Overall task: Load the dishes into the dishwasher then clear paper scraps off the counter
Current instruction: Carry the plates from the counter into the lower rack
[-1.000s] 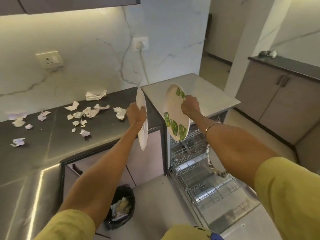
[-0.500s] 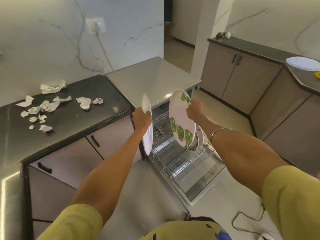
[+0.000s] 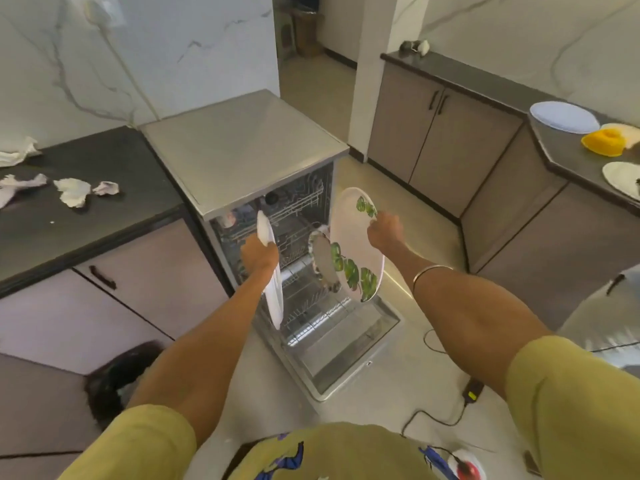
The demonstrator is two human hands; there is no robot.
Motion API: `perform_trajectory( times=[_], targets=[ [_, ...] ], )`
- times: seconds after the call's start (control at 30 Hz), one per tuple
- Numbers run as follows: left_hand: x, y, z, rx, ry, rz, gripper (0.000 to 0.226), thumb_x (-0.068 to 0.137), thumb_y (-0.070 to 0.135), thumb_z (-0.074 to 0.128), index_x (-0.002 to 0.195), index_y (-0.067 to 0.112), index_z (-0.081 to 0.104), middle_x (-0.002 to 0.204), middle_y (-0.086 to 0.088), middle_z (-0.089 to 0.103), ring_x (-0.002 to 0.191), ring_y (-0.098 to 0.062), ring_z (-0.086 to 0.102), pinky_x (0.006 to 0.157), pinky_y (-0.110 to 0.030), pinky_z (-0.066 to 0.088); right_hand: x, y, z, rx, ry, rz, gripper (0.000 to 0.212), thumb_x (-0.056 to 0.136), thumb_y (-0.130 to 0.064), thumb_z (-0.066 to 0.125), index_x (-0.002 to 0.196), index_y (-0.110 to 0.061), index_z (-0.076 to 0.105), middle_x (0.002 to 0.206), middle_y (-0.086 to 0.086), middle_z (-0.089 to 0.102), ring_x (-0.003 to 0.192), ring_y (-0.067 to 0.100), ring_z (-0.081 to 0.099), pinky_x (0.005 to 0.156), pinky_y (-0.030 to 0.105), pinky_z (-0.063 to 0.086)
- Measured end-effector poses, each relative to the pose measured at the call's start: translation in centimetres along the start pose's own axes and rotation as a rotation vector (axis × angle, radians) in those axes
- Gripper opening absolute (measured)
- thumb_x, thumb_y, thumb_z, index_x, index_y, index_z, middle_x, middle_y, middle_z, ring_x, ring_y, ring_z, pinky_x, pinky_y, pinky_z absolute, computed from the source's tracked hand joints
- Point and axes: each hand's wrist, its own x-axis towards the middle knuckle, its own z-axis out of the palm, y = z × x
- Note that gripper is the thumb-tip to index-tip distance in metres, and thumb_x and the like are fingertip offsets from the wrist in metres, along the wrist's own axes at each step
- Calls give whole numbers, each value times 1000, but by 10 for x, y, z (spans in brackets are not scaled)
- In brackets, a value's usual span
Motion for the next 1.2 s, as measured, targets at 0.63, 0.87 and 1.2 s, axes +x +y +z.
perform_trajectory(
  times=[0.63,0.87,1.2],
  targets=[
    [60,6,103,68,26,-255,45,94,20,59,129,-8,53,124,-26,61,111,-41,62,88,-49,53,125,37,56,-47,-226,27,28,100,-15,46,121,-2,59,114,16,64,99,35,64,79,35,50],
    [91,5,123,55,18,-329,46,93,24,61,129,-3,55,122,-22,63,108,-38,63,88,-49,56,165,44,78,-87,-298,49,29,99,-16,47,120,-3,60,115,17,63,102,36,63,80,35,50],
    [128,16,182,-35,122,-509,43,95,19,60,131,-3,53,124,-20,61,111,-37,62,89,-46,53,266,29,117,-142,-489,-91,29,99,-18,47,118,1,57,118,21,62,109,40,59,89,40,47]
  ],
)
